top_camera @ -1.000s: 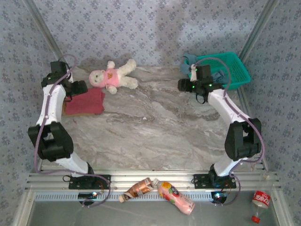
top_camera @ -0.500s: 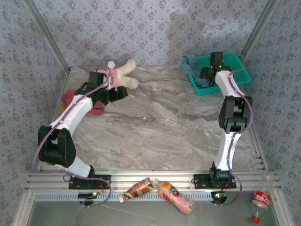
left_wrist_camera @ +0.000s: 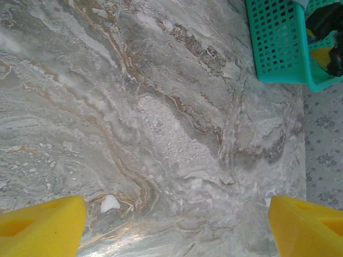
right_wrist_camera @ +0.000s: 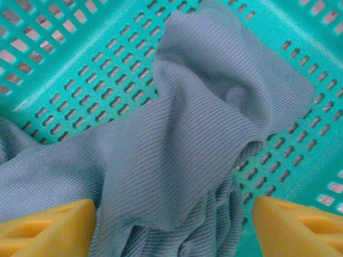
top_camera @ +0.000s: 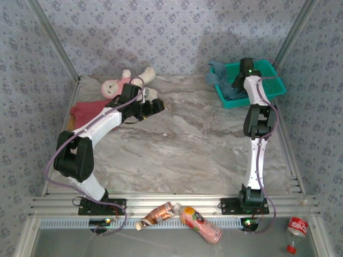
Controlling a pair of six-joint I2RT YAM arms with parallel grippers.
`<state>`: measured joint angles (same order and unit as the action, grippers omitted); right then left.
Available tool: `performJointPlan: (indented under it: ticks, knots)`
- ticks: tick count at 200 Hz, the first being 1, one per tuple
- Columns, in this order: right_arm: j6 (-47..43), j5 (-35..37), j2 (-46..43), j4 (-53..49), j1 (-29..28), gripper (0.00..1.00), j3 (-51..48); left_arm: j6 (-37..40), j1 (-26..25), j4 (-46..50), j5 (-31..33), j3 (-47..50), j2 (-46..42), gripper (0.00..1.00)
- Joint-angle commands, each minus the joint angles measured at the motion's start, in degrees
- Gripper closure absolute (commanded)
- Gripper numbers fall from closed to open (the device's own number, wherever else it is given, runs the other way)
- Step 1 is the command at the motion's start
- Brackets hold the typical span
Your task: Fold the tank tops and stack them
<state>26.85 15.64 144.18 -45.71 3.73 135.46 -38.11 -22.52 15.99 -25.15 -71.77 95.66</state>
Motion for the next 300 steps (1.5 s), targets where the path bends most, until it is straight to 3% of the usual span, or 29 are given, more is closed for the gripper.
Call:
performJointPlan:
  ticks: [1,23,36,54,97,166,207,232,265,300]
  knots:
    - [4.5,-0.6,2.7,-4.7,0.1,0.25,2.8,-1.4,-0.2,-2.5,-2.3,-2.4,0.7,0.12]
    - [5.1,-2.4,3.2,-4.3,0.2,0.39,2.8,-1.3,-0.2,-2.0,-2.5,-2.5,0.5,0.12]
    - [5.4,-3.4,2.8,-3.3,0.5,0.57,2.7,-1.3,-0.2,-1.9,-3.0,-2.5,0.4,0.05]
    - [3.2,-2.2,0.2,-0.2,0.0,0.77,2.0,-0.5,-0.2,-1.0,-3.3,-3.0,0.3,0.04]
    - [-0.4,-2.1,-12.6,10.9,-2.1,0.99,-5.8,-0.1,0.3,-0.4,-3.7,-3.7,-0.3,0.04]
    - [-10.0,-8.6,-34.5,27.2,-7.0,1.0,-14.7,2.1,3.7,2.5,-4.9,-7.1,-2.6,0.04]
    - [-13.4,-11.0,-44.9,23.4,-15.7,1.0,-15.4,5.7,7.9,8.5,-5.3,-10.5,-7.3,0.05]
    - [-9.5,-10.0,-51.3,20.4,-22.9,1.0,-20.6,8.1,10.4,13.6,-4.9,-11.8,-10.8,0.05]
    - [1.5,-7.4,-58.3,20.3,-32.2,1.0,-35.2,9.9,12.4,18.3,-4.9,-9.6,-14.9,0.06]
    - [11.5,-9.2,-60.0,26.0,-36.0,0.97,-53.8,9.1,12.3,19.7,-5.8,-2.5,-16.9,0.06]
